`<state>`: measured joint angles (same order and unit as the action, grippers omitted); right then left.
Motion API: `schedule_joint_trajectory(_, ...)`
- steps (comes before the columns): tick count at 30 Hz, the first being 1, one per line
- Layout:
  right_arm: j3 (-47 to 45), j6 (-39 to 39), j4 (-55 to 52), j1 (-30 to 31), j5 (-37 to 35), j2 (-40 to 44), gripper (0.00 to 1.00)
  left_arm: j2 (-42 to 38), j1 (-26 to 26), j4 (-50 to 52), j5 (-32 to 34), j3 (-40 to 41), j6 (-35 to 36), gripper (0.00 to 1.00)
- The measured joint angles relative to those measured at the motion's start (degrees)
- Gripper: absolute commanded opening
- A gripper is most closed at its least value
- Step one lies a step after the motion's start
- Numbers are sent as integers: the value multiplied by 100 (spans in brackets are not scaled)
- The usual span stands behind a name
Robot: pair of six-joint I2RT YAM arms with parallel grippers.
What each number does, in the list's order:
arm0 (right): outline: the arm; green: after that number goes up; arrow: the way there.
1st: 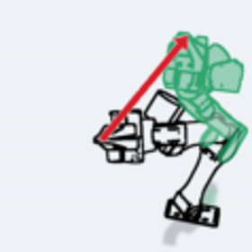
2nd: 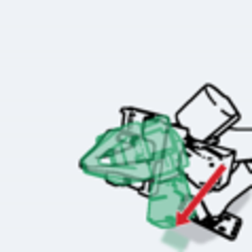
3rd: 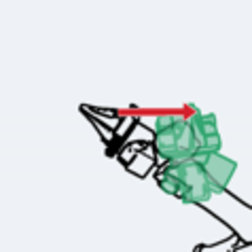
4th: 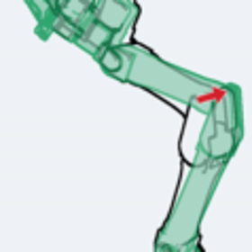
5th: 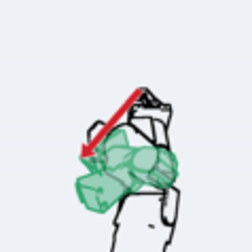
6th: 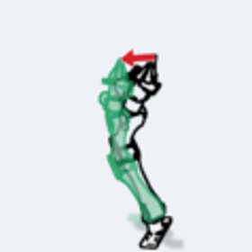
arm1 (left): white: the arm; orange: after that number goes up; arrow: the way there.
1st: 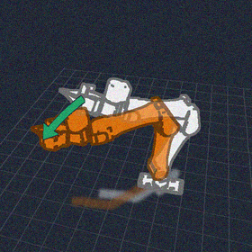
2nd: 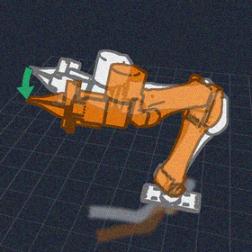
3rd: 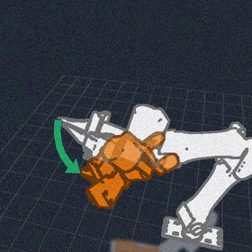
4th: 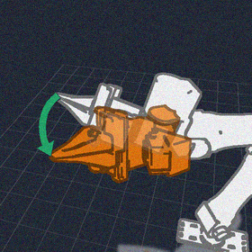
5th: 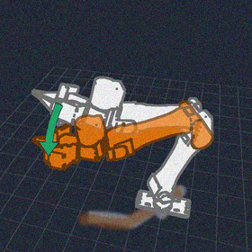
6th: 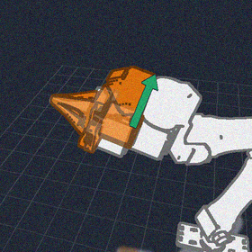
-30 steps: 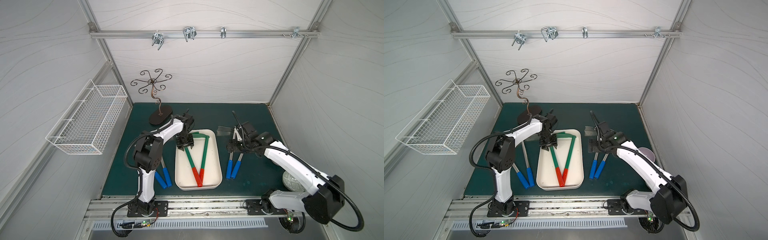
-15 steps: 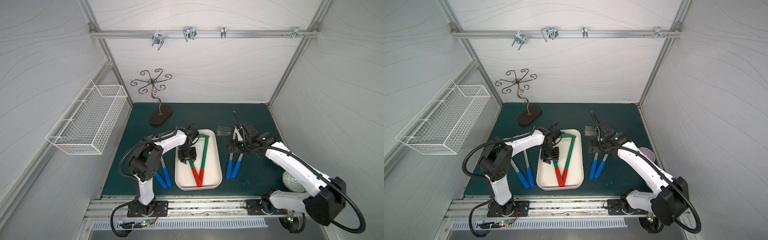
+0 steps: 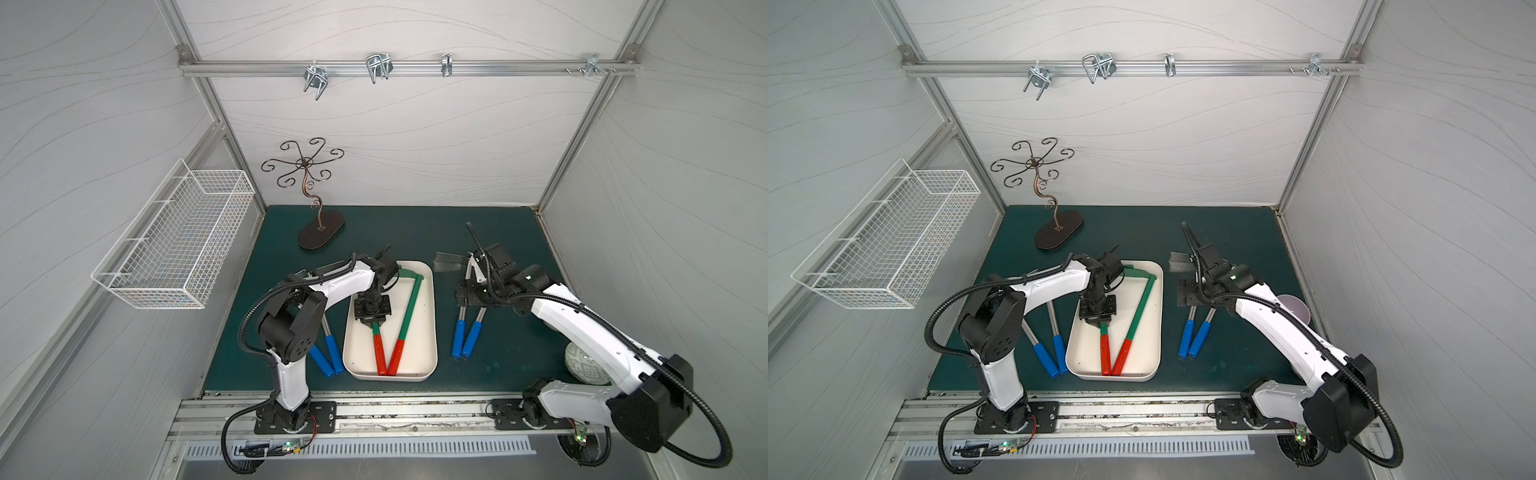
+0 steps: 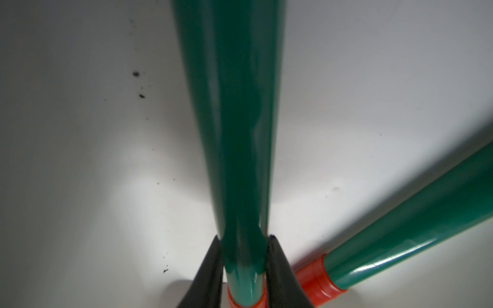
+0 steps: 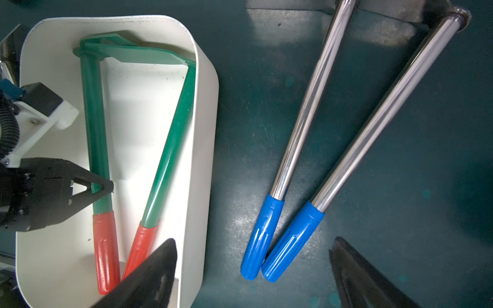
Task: Put the small hoe into the storage box
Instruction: Place the hoe in the storage box.
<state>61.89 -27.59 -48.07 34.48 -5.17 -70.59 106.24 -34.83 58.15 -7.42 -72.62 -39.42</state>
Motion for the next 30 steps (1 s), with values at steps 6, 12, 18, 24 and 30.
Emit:
schedule_joint_trajectory(6, 0, 0, 0, 0, 2, 0, 91, 31, -11, 22, 57, 0, 52, 33)
schedule_joint_trajectory(12, 0, 0, 0, 2, 2, 0, 91, 92, -103, 87, 33, 0, 136, 42)
schedule_joint_trajectory(18, 0, 0, 0, 4, 2, 0, 91, 83, -173, 142, -13, -76, 129, 48)
schedule_joint_trajectory(24, 0, 0, -2, 7, 2, 0, 91, -262, -173, 485, 140, -549, 136, 52)
schedule_joint_trajectory(30, 0, 0, -4, 20, 2, 0, 91, -874, 11, 793, 520, -1056, 337, 56)
